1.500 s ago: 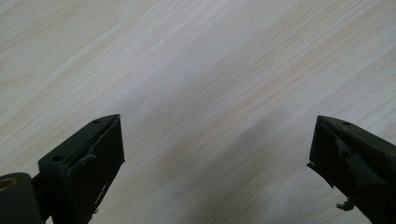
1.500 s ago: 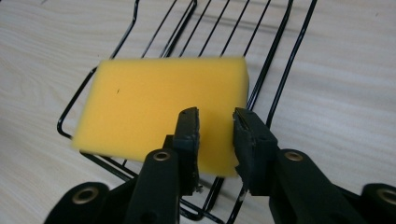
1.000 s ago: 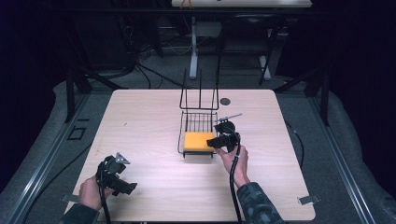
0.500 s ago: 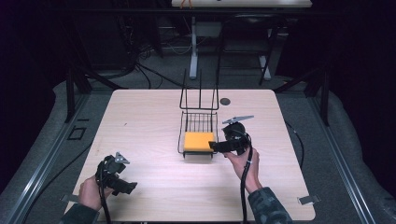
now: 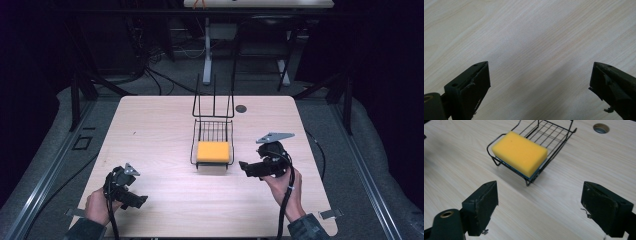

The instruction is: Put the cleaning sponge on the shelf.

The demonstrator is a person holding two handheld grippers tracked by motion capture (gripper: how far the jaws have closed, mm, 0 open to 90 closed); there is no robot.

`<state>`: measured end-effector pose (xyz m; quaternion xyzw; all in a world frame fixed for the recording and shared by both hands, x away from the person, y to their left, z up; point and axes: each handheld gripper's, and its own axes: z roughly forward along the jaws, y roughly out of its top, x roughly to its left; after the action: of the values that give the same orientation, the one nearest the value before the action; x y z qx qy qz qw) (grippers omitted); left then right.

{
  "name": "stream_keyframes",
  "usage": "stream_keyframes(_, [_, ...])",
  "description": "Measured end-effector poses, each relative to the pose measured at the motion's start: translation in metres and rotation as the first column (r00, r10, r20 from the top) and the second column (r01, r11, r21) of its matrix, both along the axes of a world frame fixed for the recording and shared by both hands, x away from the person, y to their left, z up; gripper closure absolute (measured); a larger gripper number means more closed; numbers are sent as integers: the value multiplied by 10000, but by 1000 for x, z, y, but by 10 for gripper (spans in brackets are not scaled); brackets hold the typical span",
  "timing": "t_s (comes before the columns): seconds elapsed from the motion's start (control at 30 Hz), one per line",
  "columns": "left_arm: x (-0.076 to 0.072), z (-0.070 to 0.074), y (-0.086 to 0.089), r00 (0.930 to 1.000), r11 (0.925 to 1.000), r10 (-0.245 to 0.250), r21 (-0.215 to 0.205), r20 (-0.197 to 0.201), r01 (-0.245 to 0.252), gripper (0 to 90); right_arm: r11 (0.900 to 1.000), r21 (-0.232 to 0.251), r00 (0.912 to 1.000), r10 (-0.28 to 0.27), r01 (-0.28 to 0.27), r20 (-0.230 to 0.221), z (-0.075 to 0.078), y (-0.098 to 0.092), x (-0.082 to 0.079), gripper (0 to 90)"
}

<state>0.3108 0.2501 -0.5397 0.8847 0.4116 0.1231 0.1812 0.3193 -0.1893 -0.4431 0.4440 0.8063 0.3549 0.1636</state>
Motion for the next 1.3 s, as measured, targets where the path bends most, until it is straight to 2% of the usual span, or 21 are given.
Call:
stream_keyframes(0.3, [1, -1, -1, 10000, 10000, 4, 41, -16, -4, 29, 9990, -170, 9991, -413, 412, -42, -9, -33, -20, 66])
stream_keyframes(0.37, [1, -1, -1, 10000, 10000, -38, 46, -26, 38, 29, 9980, -338, 9985, -544, 542, -35, -11, -41, -26, 58])
stream_keyframes(0.4, [1, -1, -2, 10000, 10000, -33, 41, -44, 34, 28, 9965, -379, 9971, -749, 745, -103, -16, -51, -31, 50])
stream_keyframes(0.5, [2, -2, -2, 10000, 10000, -36, 77, -44, 36, 28, 9951, -323, 9954, -939, 932, -191, -21, -59, -35, 46])
stream_keyframes(0.53, [2, -2, -2, 10000, 10000, -43, 71, -65, 44, 28, 9927, -409, 9929, -1146, 1133, -318, -28, -68, -40, 42])
stream_keyframes(0.63, [2, -2, -2, 10000, 10000, -46, 55, -53, 46, 28, 9908, -391, 9900, -1315, 1296, -510, -36, -74, -43, 40])
stream_keyframes(0.67, [3, -2, -2, 10000, 10000, -59, 48, -63, 60, 28, 9886, -494, 9875, -1454, 1426, -601, -43, -79, -46, 39])
stream_keyframes(0.7, [3, -2, -2, 10000, 10000, -59, 48, -63, 60, 27, 9886, -494, 9875, -1454, 1426, -601, -43, -79, -46, 39])
stream_keyframes(0.73, [3, -2, -2, 9999, 10000, -54, 58, -89, 55, 28, 9863, -627, 9845, -1570, 1523, -784, -50, -85, -48, 36])
stream_keyframes(0.9, [4, -2, -2, 9999, 10000, -78, 30, -126, 79, 27, 9831, -658, 9787, -1768, 1706, -1041, -64, -91, -50, 36])
stream_keyframes(0.93, [4, -3, -2, 9999, 10000, -80, 8, -135, 80, 27, 9815, -772, 9756, -1835, 1750, -1210, -73, -93, -51, 36])
stream_keyframes(1.0, [4, -3, -2, 9998, 10000, -97, 16, -149, 98, 27, 9778, -1237, 9709, -1869, 1692, -1499, -80, -94, -52, 33])
stream_keyframes(1.03, [4, -3, -2, 9998, 10000, -97, 16, -149, 98, 27, 9778, -1237, 9709, -1869, 1692, -1499, -80, -94, -52, 33])
stream_keyframes(1.1, [4, -3, -2, 9997, 9999, -134, 24, -187, 134, 27, 9734, -1542, 9692, -1930, 1694, -1533, -84, -98, -51, 33])
stream_keyframes(1.3, [5, -4, -2, 9996, 9998, -191, 24, -217, 191, 27, 9738, -1576, 9659, -1911, 1641, -1745, -91, -100, -49, 35])
